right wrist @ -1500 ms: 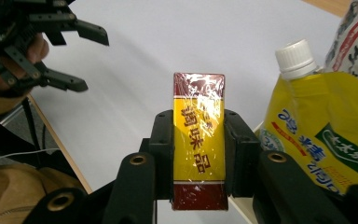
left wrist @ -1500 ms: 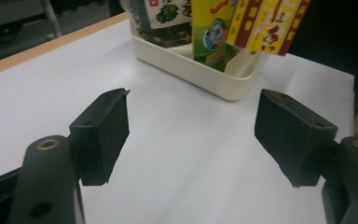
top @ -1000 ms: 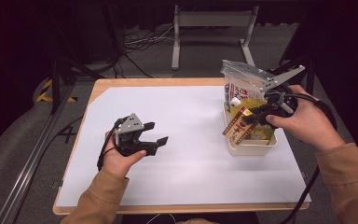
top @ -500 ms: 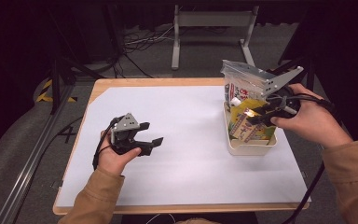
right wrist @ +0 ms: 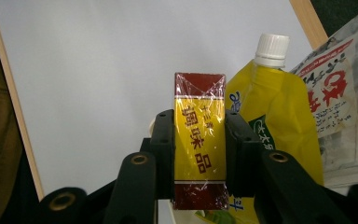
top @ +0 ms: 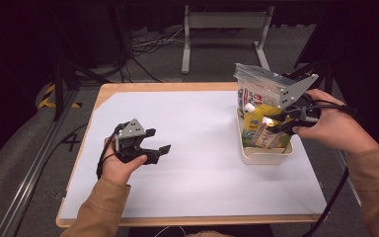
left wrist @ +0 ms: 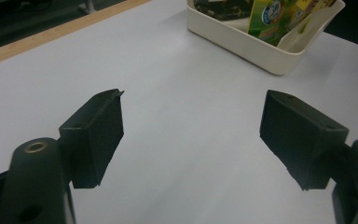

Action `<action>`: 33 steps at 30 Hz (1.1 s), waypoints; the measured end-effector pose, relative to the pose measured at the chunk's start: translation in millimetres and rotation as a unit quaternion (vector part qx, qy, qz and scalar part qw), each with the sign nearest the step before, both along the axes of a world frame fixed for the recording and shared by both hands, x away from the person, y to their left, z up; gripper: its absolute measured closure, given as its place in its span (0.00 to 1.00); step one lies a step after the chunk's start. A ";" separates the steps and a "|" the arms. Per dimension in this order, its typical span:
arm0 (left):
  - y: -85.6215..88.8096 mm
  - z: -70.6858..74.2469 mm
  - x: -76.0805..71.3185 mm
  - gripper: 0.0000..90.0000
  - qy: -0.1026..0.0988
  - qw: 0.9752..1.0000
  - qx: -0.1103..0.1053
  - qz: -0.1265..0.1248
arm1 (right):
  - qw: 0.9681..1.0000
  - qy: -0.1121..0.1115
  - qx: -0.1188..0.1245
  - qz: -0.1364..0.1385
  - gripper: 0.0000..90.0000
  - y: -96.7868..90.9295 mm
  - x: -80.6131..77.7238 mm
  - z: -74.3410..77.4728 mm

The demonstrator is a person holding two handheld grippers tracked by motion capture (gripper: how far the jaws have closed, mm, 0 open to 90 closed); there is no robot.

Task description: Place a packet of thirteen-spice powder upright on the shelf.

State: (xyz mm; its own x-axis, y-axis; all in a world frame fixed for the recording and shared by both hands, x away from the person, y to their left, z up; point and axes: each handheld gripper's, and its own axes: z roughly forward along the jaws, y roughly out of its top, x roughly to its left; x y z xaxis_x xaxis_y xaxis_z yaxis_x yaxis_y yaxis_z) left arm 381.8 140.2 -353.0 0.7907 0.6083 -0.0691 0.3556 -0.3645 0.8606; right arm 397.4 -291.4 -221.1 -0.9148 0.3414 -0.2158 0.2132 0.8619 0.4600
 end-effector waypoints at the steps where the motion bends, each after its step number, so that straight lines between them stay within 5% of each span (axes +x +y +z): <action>1: -0.3 -0.1 -0.2 0.24 0.001 1.000 0.000 0.001 | 1.000 -0.002 -0.002 0.006 0.77 -0.8 0.9 -0.2; 33: -0.1 0.3 -2.0 0.21 0.001 1.000 -0.001 0.005 | 0.997 0.018 -0.017 0.070 0.77 -10.2 14.4 -24.7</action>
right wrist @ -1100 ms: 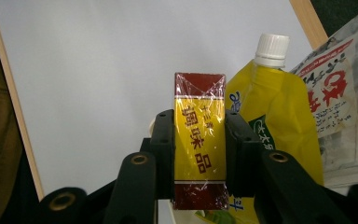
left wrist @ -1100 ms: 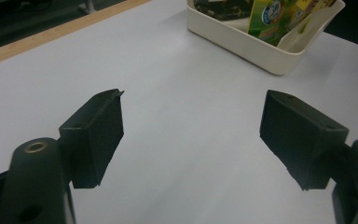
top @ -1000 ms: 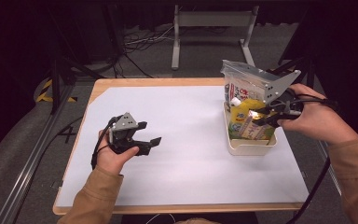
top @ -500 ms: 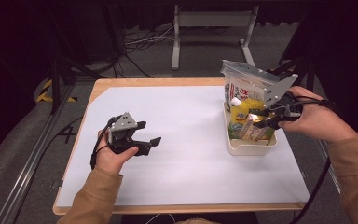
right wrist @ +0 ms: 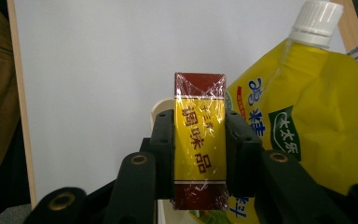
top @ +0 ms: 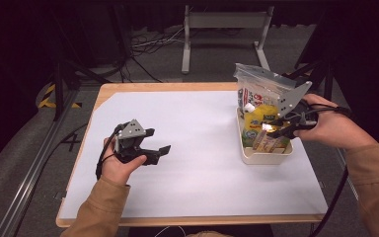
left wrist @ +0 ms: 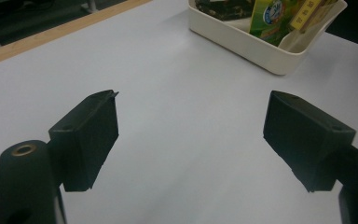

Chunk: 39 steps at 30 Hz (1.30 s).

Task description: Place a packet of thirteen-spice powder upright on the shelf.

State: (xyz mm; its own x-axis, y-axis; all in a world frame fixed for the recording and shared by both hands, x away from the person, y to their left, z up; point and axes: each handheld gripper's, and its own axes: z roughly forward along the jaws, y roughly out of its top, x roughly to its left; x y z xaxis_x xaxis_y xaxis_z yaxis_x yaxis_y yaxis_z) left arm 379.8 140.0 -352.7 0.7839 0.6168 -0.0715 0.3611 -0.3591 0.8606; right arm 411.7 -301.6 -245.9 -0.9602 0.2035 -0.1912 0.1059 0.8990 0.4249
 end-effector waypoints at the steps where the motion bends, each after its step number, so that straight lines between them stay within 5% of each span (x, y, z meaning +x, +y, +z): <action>1: 0.0 -0.1 0.2 0.21 -0.001 1.000 0.001 0.000 | 1.000 0.000 0.000 0.000 0.77 0.0 0.0 0.0; 16: -0.6 -0.9 0.5 0.21 0.000 1.000 0.002 0.000 | 0.999 0.029 -0.008 0.010 0.76 -0.4 3.0 -5.7; 39: -1.0 -2.8 1.7 0.21 0.002 1.000 0.004 0.002 | 0.998 0.039 -0.043 0.010 0.76 3.7 9.0 -30.3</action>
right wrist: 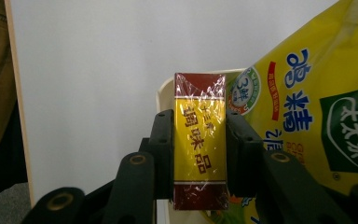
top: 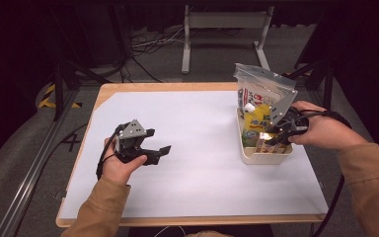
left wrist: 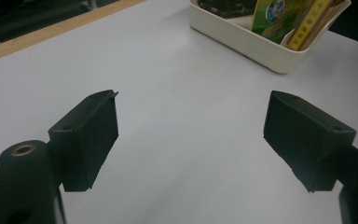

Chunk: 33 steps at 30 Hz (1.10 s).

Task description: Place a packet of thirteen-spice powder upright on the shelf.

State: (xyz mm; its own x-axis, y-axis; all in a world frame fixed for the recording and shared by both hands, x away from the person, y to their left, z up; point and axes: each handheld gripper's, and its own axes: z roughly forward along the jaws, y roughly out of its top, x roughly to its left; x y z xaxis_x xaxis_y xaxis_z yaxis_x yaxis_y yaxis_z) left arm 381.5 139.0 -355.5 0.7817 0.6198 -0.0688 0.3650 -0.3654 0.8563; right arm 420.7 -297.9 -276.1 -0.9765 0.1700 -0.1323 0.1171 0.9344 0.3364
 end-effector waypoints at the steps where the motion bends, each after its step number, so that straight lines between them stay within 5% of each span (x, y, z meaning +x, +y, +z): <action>1: -0.2 -0.1 -0.1 0.21 0.001 1.000 0.000 0.000 | 1.000 -0.001 -0.002 -0.001 0.76 0.4 0.0 -1.5; 20: -0.6 -0.7 0.0 0.21 0.005 1.000 0.001 0.001 | 0.999 -0.008 -0.042 0.002 0.74 0.6 -0.7 -13.3; 33: -0.7 -0.6 -0.2 0.21 0.003 1.000 0.001 0.001 | 0.999 -0.015 -0.035 0.001 0.73 -1.6 -1.6 -11.9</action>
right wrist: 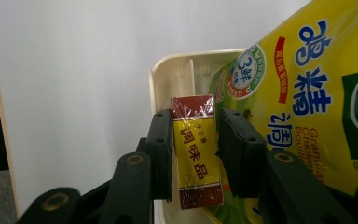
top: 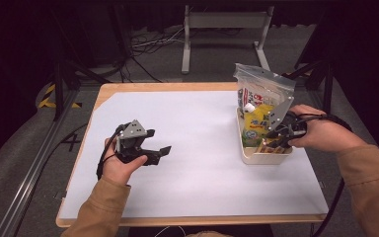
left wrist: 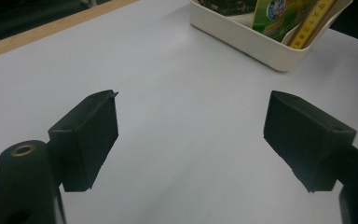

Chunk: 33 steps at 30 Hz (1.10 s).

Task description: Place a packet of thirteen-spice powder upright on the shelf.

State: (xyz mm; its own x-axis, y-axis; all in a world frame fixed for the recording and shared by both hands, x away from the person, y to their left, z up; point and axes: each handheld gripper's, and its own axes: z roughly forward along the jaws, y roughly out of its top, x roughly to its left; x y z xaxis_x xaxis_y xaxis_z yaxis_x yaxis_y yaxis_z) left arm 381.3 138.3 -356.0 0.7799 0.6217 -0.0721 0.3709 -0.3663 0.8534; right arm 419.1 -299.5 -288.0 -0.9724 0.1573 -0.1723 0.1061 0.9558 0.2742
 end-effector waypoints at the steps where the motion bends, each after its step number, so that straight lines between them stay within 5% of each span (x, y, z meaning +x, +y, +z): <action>1: -0.1 0.0 -0.3 0.21 0.002 1.000 0.000 0.001 | 1.000 0.000 0.001 -0.002 0.72 -0.3 -0.2 -0.3; 8: 0.3 0.3 -0.2 0.20 0.002 1.000 -0.002 0.000 | 1.000 -0.004 0.016 -0.006 0.58 -1.7 -0.9 -3.2; 16: 6.8 5.1 -8.4 0.19 -0.012 1.000 -0.006 0.001 | 0.996 -0.033 0.085 -0.024 0.49 -0.5 -11.1 5.8; 17: 10.1 6.6 -12.8 0.19 -0.017 1.000 -0.009 0.005 | 0.991 -0.043 0.119 -0.035 0.49 1.1 -17.1 8.8; 21: 16.3 8.3 -19.1 0.19 -0.021 1.000 -0.010 0.008 | 0.985 -0.060 0.153 -0.042 0.47 3.7 -22.9 12.3; 26: 29.5 7.0 -29.2 0.19 -0.024 1.000 -0.010 0.018 | 0.969 -0.084 0.215 -0.083 0.40 9.2 -31.0 15.6; 33: 49.6 4.3 -41.1 0.19 -0.028 0.999 -0.009 0.032 | 0.950 -0.108 0.269 -0.117 0.34 11.4 -47.8 12.2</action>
State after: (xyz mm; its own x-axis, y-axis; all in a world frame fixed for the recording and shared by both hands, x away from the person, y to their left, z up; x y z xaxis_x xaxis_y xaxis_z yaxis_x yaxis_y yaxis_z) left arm 340.2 187.8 -351.7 0.7414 0.6698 -0.0408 0.3443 -0.3275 0.8799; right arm 371.3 -288.0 -275.8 -0.8518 0.4857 -0.1965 0.1836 0.6280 0.7562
